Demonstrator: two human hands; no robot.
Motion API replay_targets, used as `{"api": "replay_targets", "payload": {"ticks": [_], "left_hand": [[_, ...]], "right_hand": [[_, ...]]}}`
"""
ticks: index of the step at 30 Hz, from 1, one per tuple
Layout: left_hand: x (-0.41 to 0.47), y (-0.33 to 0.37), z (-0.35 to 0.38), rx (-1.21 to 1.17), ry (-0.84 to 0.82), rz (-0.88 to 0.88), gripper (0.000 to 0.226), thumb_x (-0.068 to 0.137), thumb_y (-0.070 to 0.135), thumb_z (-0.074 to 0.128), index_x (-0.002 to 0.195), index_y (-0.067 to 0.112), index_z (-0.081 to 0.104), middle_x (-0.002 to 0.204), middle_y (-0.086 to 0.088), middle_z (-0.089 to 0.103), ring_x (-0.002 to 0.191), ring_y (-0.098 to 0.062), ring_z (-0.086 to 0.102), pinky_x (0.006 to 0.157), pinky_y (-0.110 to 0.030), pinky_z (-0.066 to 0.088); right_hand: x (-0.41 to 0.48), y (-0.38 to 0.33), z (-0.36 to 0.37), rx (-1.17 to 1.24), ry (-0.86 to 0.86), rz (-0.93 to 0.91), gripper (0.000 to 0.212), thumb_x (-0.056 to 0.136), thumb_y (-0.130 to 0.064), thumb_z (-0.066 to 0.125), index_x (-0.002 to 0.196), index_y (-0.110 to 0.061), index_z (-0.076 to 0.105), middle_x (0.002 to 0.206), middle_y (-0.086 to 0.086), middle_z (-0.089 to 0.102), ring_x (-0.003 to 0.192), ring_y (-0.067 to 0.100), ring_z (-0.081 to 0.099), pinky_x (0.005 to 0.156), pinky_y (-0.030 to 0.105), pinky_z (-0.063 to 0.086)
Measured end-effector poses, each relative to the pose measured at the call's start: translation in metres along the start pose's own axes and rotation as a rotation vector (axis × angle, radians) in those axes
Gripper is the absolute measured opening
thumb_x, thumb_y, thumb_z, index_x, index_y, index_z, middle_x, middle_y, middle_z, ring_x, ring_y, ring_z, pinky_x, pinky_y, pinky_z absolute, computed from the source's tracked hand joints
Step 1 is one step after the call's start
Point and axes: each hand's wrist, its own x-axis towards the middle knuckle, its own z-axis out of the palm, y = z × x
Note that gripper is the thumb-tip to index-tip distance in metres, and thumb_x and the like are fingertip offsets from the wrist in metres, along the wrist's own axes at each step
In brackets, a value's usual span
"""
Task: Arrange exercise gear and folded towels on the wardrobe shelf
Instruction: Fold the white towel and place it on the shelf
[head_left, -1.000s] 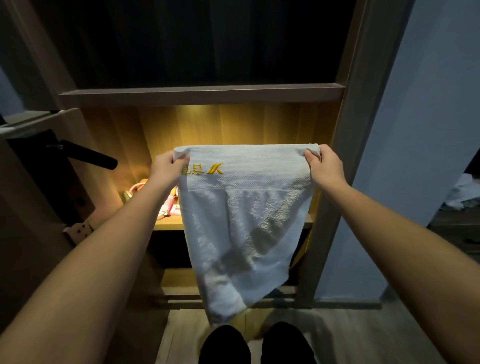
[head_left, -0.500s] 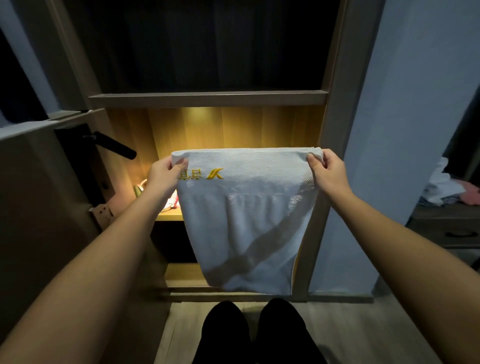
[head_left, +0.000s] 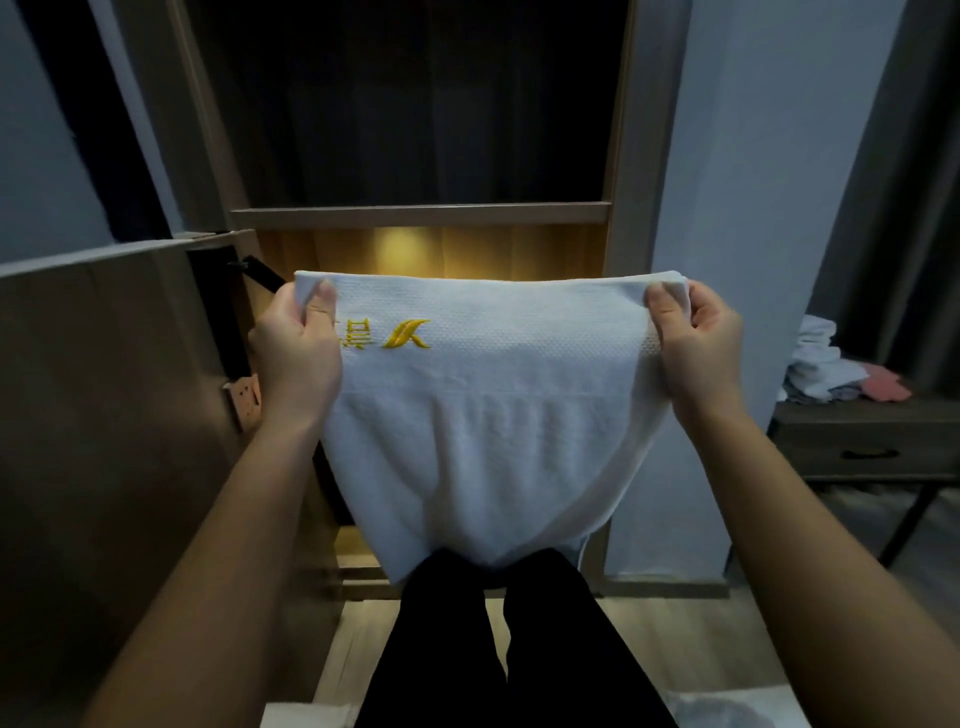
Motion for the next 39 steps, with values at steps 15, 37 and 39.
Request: {"api": "replay_targets", "payload": {"ticks": [15, 37, 39], "left_hand": [[-0.072, 0.044, -0.074, 0.056, -0.045, -0.013, 0.037, 0.096, 0.036, 0.050, 0.093, 0.002, 0.064, 0.091, -0.022, 0.068, 0.079, -0.023, 0.060, 0.074, -0.051, 0.051], [-0.076, -0.215, 0.077, 0.556, -0.336, -0.536, 0.041, 0.098, 0.044, 0.038, 0.084, 0.011, 0.058, 0.081, -0.009, 0.061, 0.081, -0.035, 0.060, 0.073, -0.041, 0.051], [-0.088, -0.235, 0.082, 0.618, -0.376, -0.603, 0.041, 0.098, 0.043, 0.038, 0.084, 0.010, 0.059, 0.080, -0.009, 0.060, 0.082, -0.036, 0.060, 0.071, -0.040, 0.050]], "right_hand": [[-0.075, -0.063, -0.062, -0.102, -0.086, 0.022, 0.021, 0.095, -0.037, 0.056, 0.098, -0.022, 0.070, 0.090, -0.005, 0.069, 0.088, 0.012, 0.063, 0.076, 0.033, 0.050], [-0.050, 0.230, 0.052, -0.592, -0.373, 0.517, 0.030, 0.102, -0.037, 0.040, 0.109, -0.013, 0.055, 0.100, 0.003, 0.057, 0.086, 0.017, 0.052, 0.072, 0.032, 0.038], [-0.059, 0.253, 0.057, -0.642, -0.424, 0.577, 0.034, 0.103, -0.038, 0.038, 0.117, -0.012, 0.055, 0.107, 0.006, 0.058, 0.092, 0.019, 0.051, 0.078, 0.033, 0.038]]}}
